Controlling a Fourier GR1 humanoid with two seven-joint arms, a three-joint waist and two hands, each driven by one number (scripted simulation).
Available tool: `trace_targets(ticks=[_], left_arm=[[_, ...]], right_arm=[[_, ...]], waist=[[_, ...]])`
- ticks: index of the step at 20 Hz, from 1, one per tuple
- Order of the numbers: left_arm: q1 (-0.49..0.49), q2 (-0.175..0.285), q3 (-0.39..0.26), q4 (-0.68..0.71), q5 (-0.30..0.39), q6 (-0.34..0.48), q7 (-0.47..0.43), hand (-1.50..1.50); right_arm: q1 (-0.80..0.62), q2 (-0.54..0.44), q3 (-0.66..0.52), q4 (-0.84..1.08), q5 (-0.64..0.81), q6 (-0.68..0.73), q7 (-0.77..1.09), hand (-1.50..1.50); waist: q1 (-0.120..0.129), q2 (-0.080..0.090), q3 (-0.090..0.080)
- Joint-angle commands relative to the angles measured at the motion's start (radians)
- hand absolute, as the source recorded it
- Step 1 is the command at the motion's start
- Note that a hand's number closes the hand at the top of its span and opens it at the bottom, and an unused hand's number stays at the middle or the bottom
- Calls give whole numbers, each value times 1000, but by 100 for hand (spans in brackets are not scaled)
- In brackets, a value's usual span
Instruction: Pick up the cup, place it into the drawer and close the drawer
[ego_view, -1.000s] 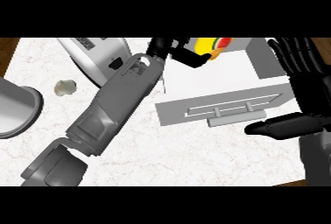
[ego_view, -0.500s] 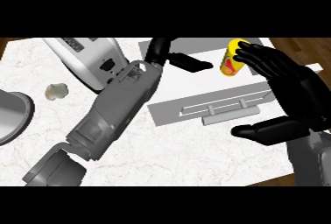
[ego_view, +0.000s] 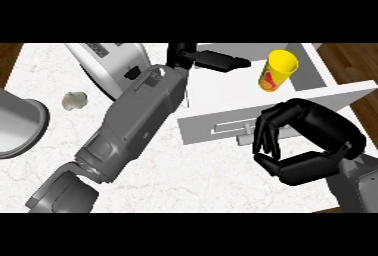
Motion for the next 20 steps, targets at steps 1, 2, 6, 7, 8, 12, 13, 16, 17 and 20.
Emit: trace_targets(ticks=[1,2,6,7,8,12,13,16,17,20], left_arm=[[19,0,-1,10,44,25,-65,-150],[-15,0,11,15,44,25,-48,-150],[14,0,23,36,65,6,-65,-150],[25,0,24,28,72,16,-74,-150],[37,0,35,42,59,4,-112,-150],[23,0,28,-47,92,37,-60,-150],[103,11,37,-42,82,-30,-109,-150],[144,7,41,-41,84,-51,-148,-150],[144,55,52,-69,98,-86,-124,-150],[192,42,43,-105,90,-64,-123,-150]], right_arm=[[16,-81,58,-23,89,62,53,-150],[8,-73,60,32,133,35,66,-150],[40,-85,125,-30,407,-39,-4,-150],[102,-84,150,-53,449,-61,-9,-150],[116,-92,147,2,499,-81,-48,-150],[72,-46,184,233,627,-171,-125,-150],[86,-41,213,263,661,-186,-149,-150],[-2,-17,255,458,723,-194,-228,-150],[55,-40,288,497,777,-234,-292,-150],[-115,30,236,745,787,-274,-315,150]], waist=[[36,-9,0],[72,-10,0],[100,-16,1],[102,-22,1],[117,-18,1],[168,-28,2],[179,-28,1],[186,-21,1],[201,-22,2],[223,-23,2]])
